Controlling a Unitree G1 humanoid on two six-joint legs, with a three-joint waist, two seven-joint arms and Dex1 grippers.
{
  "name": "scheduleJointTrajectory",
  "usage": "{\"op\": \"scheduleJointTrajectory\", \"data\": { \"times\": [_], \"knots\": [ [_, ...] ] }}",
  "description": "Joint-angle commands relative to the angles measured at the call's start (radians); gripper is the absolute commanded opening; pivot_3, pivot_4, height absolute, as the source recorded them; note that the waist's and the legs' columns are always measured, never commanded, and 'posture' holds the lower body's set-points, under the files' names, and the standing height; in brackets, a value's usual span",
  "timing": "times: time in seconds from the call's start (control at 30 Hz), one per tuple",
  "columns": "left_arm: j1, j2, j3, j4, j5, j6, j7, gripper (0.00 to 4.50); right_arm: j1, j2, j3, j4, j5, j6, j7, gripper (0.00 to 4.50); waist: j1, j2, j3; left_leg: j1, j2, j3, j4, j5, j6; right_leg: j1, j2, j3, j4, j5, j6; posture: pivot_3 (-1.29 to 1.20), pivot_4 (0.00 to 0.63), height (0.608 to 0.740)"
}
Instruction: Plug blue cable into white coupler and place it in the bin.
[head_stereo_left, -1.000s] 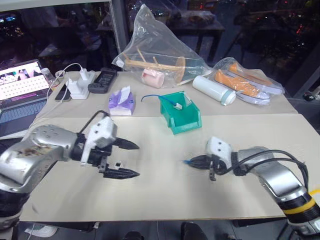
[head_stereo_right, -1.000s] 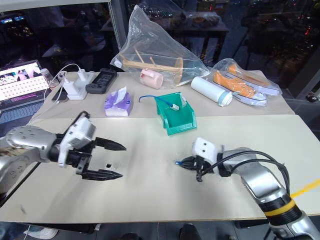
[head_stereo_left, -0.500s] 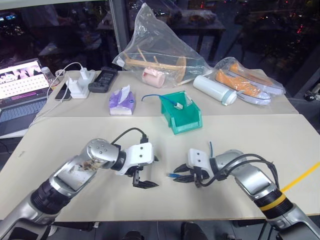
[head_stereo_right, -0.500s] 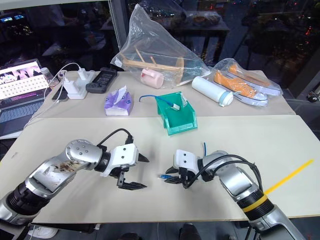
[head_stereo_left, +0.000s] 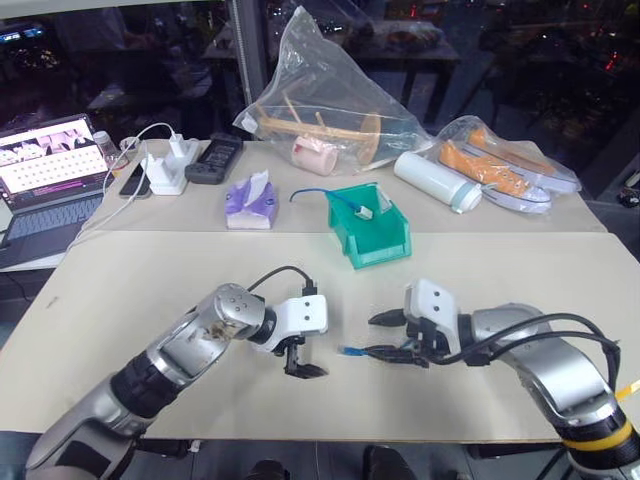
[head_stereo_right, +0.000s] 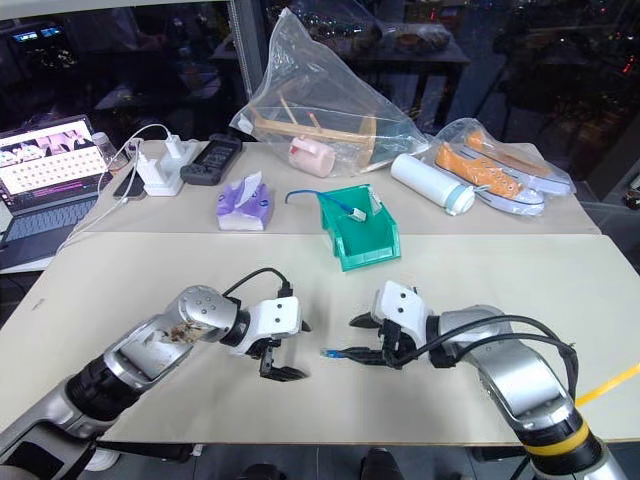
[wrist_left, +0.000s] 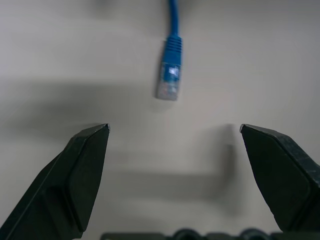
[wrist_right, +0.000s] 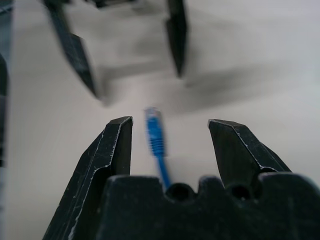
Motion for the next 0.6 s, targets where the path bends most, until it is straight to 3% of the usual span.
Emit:
{"op": "scheduleJointTrajectory", "data": {
  "times": [0.03,0.37,0.47,0.6],
  "knots": [
    [-0.028,-0.03,-0.001,0.039,0.021,-0.039,-0.015,4.5,0.032,-0.021,-0.077,-0.109,0.056,0.074,-0.048,2.84,0.004,0.0,0.0,0.0,0.0,0.0,0.0,0.0,0.0,0.0,0.0,0.0,0.0,0.0,0.0,0.0,0.15,0.74],
    [-0.045,-0.115,-0.008,0.145,0.05,-0.094,-0.03,4.5,0.127,-0.097,-0.236,-0.265,0.201,0.285,-0.127,2.84,0.006,0.0,0.0,0.0,0.0,0.0,0.001,0.0,0.0,0.001,0.0,0.0,0.0,0.0,0.0,0.0,0.15,0.74],
    [-0.041,-0.13,-0.003,0.156,0.043,-0.086,-0.039,3.96,0.227,-0.136,-0.334,-0.339,0.272,0.377,-0.128,2.93,0.015,0.0,0.0,0.0,0.0,0.0,0.001,0.0,0.0,0.001,0.0,0.0,-0.001,0.0,0.0,0.0,0.15,0.74],
    [-0.039,-0.133,0.001,0.161,0.041,-0.083,-0.054,2.55,0.35,-0.146,-0.448,-0.395,0.345,0.437,-0.146,2.93,0.016,-0.001,0.0,0.001,0.0,0.0,0.002,-0.001,0.001,0.002,0.0,0.0,-0.001,0.0,0.0,0.0,0.15,0.74]
  ]
}}
